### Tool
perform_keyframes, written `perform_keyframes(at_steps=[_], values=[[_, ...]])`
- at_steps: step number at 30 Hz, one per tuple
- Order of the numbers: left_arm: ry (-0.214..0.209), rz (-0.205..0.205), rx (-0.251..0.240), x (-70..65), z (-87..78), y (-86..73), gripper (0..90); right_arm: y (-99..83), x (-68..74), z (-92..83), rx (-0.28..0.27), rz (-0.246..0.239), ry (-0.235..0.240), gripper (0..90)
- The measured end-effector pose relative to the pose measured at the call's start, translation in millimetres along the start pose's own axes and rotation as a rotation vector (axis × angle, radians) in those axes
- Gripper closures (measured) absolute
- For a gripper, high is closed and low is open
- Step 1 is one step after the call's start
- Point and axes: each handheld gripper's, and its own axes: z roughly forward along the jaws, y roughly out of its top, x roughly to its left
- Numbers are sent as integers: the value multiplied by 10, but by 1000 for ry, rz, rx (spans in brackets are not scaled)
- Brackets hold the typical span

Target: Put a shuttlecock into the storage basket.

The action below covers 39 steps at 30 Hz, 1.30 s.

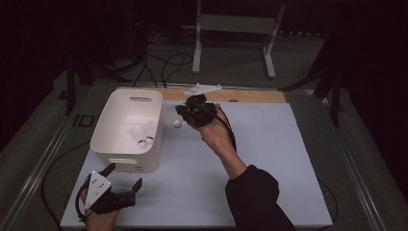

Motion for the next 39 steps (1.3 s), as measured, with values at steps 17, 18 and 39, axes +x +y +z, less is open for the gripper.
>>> perform_keyframes(at_steps=[17, 18, 39], values=[[-1, -3, 0, -2, 1, -1, 2, 53, -26, 16, -17, 4, 7, 894], [-1, -3, 1, -2, 1, -1, 2, 57, -27, 19, -18, 4, 7, 894], [-2, -4, 0, -2, 1, -1, 2, 169, -25, 38, -35, 10, 19, 894]])
